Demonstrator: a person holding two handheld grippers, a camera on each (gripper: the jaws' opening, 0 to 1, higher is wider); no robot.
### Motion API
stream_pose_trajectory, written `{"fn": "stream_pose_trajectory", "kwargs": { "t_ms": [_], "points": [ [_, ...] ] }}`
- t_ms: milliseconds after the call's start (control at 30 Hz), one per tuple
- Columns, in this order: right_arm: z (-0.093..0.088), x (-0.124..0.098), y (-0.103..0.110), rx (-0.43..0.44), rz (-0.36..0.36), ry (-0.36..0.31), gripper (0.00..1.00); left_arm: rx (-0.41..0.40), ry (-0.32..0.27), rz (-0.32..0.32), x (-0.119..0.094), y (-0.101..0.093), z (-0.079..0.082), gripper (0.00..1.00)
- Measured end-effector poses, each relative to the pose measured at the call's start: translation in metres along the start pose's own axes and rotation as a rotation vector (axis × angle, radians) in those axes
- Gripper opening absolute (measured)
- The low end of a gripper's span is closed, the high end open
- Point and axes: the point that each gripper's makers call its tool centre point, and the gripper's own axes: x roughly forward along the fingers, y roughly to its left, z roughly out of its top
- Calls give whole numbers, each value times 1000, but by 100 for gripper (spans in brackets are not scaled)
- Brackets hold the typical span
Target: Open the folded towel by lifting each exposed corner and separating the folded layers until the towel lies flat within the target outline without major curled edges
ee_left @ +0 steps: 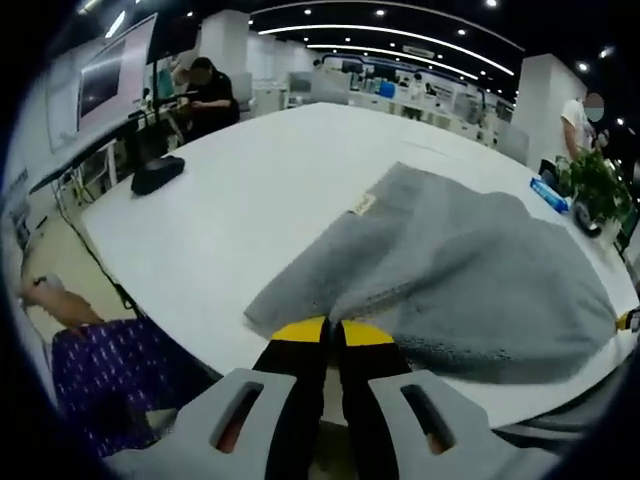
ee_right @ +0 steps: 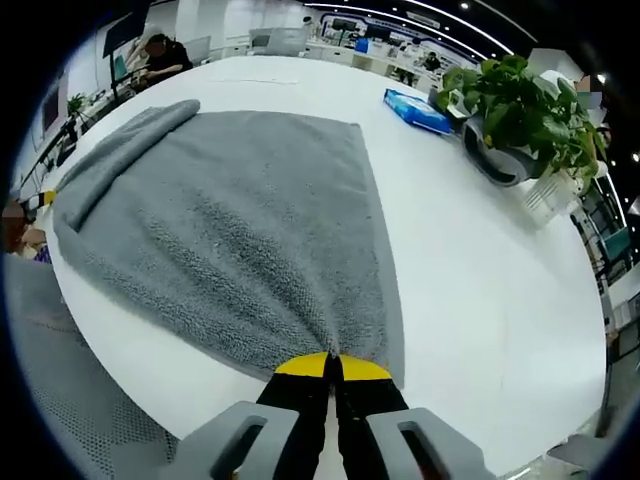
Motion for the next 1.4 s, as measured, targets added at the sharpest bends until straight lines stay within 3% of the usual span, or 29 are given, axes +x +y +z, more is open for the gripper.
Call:
{"fn": "stream_pose_trajectory", "kwargs": {
  "t_ms": [67, 167, 200, 233, 267, 300, 467, 633, 767, 1067, 1300, 1400],
  "points": [
    [1, 0, 1, -49, 2, -9, 0, -12, 21, 6, -1, -1, -1, 4],
    [2, 0, 2, 20, 5, 2, 0, 62, 40, -20, 1, -6, 0, 4],
    [5, 0, 5, 51, 26, -7, 0, 48, 33, -19, -1, -7, 3, 4],
    [9, 0, 9, 57, 62, -27, 0, 39, 9, -28, -2, -9, 9, 4],
    [14, -1, 10, 83, 67, -50, 0, 15, -36, -43, -3, -12, 19, 4],
    [18, -3, 8, 110, 67, -68, 0, 4, -44, -44, -4, -12, 21, 4],
    [40, -8, 11, 156, 128, -174, 2, -71, -130, -172, -1, -40, 49, 6],
    [70, -12, 14, 159, 170, -269, 10, 39, -93, -241, 22, -73, 57, 8],
    [89, -6, 13, 149, 178, -286, 18, 86, -66, -277, 47, -87, 63, 12],
    [125, 19, 21, 73, 211, -292, 23, 173, -4, -318, 84, -121, 65, 15],
    [143, 42, 35, 55, 236, -296, 23, 161, 40, -317, 105, -124, 64, 15],
    [141, 52, 38, 58, 235, -268, 22, 175, 64, -307, 110, -122, 60, 15]
  ]
}}
